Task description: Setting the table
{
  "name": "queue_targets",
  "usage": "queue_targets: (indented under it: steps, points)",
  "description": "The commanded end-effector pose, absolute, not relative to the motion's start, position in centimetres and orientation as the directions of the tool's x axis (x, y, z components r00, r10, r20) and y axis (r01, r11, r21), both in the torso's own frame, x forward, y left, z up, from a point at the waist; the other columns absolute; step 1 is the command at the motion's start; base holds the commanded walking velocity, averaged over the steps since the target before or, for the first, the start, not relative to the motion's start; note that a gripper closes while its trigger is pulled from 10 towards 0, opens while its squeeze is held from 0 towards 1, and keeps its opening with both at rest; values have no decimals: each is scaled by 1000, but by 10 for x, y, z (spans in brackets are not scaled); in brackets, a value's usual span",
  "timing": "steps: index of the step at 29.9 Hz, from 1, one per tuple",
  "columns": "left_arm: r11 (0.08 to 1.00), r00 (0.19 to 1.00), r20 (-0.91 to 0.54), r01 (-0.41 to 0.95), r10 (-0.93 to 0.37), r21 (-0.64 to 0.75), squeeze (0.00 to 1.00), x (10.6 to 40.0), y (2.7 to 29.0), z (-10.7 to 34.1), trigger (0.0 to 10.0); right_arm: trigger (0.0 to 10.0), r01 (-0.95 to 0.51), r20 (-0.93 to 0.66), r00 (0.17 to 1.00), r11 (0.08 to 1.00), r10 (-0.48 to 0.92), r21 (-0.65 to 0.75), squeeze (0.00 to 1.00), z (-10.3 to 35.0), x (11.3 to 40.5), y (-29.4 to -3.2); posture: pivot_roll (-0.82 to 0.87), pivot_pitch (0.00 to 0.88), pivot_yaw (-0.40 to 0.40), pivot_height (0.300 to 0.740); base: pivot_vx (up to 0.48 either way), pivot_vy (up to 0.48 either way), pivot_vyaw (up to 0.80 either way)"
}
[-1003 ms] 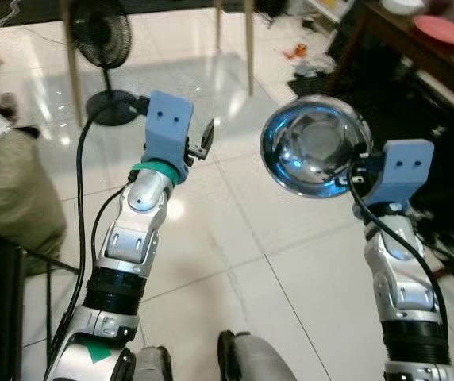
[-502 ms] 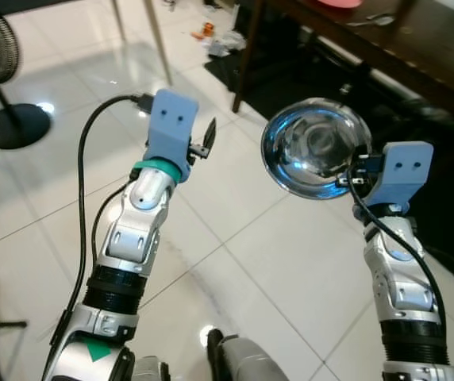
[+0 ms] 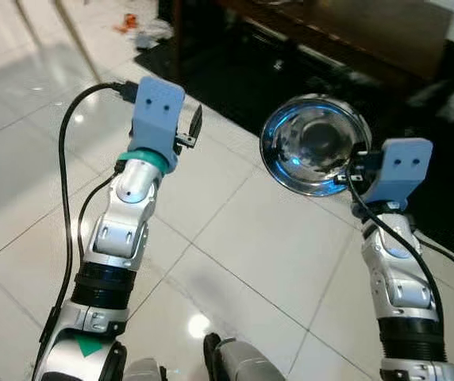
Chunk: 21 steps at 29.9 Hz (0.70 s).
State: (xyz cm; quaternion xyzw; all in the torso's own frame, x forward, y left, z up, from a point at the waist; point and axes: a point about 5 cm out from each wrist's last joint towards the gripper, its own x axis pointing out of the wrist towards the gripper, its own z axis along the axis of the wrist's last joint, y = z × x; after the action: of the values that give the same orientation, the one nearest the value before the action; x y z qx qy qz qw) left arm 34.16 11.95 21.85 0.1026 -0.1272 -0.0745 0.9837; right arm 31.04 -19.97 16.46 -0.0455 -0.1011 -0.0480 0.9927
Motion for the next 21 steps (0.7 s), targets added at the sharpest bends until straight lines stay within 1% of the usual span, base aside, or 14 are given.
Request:
queue_targets:
  steps: [1,21]
  points:
    - [965,956,230,132,-184,226,0,340,114,217,10000,10000,133,201,972,989,-117,-68,0,164,309,-207,13,48,-57,740,0,0,-800]
    - [966,956,236,116,-172,232,0,341,116,220,10000,10000,133,196,973,989,-120,-59,0,163,311,-206,22,50,-59,740,0,0,-800]
